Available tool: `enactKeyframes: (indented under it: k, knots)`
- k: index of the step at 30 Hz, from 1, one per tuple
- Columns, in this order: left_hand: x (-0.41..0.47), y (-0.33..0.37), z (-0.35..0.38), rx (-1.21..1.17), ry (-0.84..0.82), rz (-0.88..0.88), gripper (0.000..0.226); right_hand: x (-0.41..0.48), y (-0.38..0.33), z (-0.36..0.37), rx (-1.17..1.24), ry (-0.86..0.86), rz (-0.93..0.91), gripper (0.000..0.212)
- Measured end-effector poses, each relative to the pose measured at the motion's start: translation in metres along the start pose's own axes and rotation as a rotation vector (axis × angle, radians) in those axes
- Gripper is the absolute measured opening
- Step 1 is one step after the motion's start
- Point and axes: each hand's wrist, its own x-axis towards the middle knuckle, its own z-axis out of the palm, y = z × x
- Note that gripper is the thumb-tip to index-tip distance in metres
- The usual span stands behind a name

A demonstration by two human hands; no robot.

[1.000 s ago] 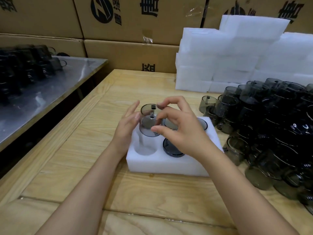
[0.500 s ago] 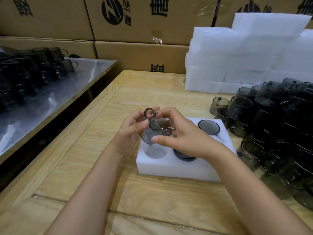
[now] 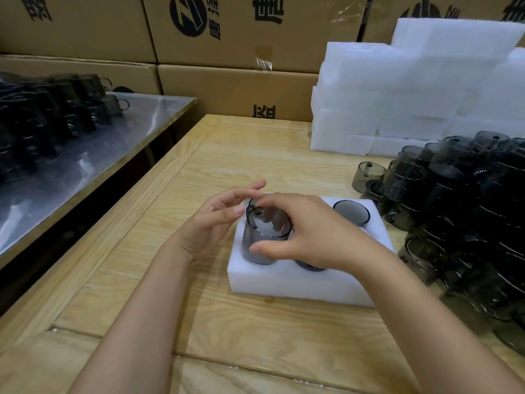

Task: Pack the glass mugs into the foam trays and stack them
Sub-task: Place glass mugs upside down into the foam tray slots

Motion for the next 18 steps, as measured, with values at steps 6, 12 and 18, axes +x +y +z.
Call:
enactKeyframes:
  k: [6,12,18]
  knots:
    - [0.001,-0.005,-0.002,0.122,0.004,0.0,0.039,0.003,-0.005,0.012,-0.15,0.001,-0.03,0.041]
    - [-0.003,-0.002,0.0,0.219,-0.024,-0.028,0.057,0.003,0.004,0.019,-0.09,-0.068,-0.009,0.055]
    - [-0.001,0.007,0.026,0.378,0.285,0.018,0.033,0.006,0.011,0.018,0.135,0.088,0.08,0.036]
